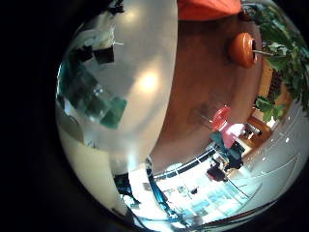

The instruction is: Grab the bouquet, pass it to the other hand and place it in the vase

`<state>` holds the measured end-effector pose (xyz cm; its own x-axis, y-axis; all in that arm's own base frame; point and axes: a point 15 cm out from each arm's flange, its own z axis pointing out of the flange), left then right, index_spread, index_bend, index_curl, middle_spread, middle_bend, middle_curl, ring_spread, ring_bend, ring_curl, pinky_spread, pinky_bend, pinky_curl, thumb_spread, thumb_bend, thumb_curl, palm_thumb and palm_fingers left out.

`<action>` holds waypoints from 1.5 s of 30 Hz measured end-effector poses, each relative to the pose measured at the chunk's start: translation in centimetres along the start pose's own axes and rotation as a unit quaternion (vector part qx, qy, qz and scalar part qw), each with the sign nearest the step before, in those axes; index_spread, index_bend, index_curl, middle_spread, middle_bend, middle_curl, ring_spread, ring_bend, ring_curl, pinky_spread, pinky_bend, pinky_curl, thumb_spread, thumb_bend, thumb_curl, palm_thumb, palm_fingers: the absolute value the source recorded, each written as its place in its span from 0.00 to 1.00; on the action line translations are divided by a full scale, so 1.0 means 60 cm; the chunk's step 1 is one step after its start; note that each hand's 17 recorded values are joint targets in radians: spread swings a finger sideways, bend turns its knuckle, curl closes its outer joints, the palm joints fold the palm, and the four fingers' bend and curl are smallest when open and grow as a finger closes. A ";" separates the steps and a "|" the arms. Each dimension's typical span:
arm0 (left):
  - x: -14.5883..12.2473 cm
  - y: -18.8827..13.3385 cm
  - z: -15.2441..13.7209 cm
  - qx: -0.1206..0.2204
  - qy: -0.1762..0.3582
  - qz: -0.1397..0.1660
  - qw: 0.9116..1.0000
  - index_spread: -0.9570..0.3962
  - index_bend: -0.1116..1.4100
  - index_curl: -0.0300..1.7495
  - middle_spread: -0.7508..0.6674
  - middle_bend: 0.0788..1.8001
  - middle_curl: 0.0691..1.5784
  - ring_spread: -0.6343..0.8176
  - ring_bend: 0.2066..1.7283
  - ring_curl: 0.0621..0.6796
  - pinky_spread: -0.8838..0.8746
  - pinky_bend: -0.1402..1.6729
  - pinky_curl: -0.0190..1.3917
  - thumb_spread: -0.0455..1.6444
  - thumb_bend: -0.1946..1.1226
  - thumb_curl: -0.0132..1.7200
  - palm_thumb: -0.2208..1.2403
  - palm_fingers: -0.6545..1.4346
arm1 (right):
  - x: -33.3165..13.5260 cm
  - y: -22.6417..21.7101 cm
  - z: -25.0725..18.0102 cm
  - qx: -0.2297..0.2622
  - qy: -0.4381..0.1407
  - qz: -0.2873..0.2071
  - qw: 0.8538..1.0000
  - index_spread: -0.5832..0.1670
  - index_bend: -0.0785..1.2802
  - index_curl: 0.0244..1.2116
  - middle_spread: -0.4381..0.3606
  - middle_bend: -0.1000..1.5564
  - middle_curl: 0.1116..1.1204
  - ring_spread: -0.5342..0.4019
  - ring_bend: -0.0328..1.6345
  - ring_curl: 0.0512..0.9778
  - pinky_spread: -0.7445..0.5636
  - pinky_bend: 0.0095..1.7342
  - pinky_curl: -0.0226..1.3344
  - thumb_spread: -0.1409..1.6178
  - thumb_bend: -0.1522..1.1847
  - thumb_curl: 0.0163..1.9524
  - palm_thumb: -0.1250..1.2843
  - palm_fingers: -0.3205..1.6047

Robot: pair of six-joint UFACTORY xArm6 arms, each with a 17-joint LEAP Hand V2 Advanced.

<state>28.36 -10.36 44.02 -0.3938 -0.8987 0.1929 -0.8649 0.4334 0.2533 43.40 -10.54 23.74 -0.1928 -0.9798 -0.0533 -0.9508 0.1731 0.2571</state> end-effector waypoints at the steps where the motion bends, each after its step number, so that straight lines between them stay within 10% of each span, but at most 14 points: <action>1: 0.000 0.000 -0.001 0.001 0.000 0.000 1.000 0.73 0.24 0.27 0.82 0.06 0.15 0.82 0.15 0.21 0.80 0.18 0.19 0.67 0.13 0.19 0.38 0.39 | 0.007 0.007 -0.009 0.008 -0.004 0.003 1.000 0.29 0.85 0.78 0.28 0.82 0.83 0.34 0.87 0.69 0.42 0.82 0.47 0.60 0.15 0.35 0.92 0.74; 16: -0.001 -0.007 -0.022 0.023 0.028 -0.009 0.999 0.72 0.26 0.27 0.81 0.07 0.15 0.82 0.15 0.22 0.79 0.17 0.18 0.67 0.13 0.19 0.38 0.40 | -0.030 0.097 -0.149 0.114 -0.248 -0.024 0.962 0.38 0.85 0.84 0.36 0.86 0.79 0.36 0.89 0.71 0.44 0.79 0.53 0.61 0.15 0.43 0.95 0.74; 27: 0.029 -0.054 -0.076 0.088 0.144 -0.007 0.986 0.72 0.25 0.27 0.78 0.07 0.17 0.80 0.16 0.22 0.78 0.18 0.18 0.68 0.13 0.19 0.38 0.43 | -0.112 0.158 -0.309 0.165 -0.479 -0.100 0.856 0.40 0.85 0.85 0.38 0.88 0.76 0.37 0.90 0.71 0.44 0.77 0.58 0.61 0.13 0.47 0.95 0.75; 37: 0.080 -0.088 -0.204 0.204 0.293 0.025 0.934 0.76 0.20 0.26 0.77 0.07 0.17 0.80 0.18 0.23 0.78 0.18 0.18 0.68 0.13 0.18 0.35 0.42 | -0.190 0.262 -0.475 0.201 -0.596 -0.212 0.748 0.42 0.86 0.86 0.39 0.88 0.74 0.37 0.90 0.71 0.43 0.75 0.61 0.61 0.12 0.51 0.94 0.75; 45: 0.111 -0.094 -0.325 0.285 0.434 0.071 0.852 0.81 0.17 0.24 0.79 0.07 0.17 0.80 0.21 0.24 0.78 0.19 0.20 0.64 0.12 0.18 0.31 0.41 | -0.264 0.344 -0.514 0.185 -0.604 -0.295 0.717 0.42 0.86 0.86 0.39 0.89 0.73 0.37 0.90 0.71 0.43 0.74 0.63 0.61 0.11 0.53 0.94 0.75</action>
<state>36.68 -17.50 62.34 -0.3430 -0.3449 0.8737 -0.9356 0.2088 -0.2848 34.34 5.45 59.66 0.4127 -0.1317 -0.9013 -0.9093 -0.0020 -0.4161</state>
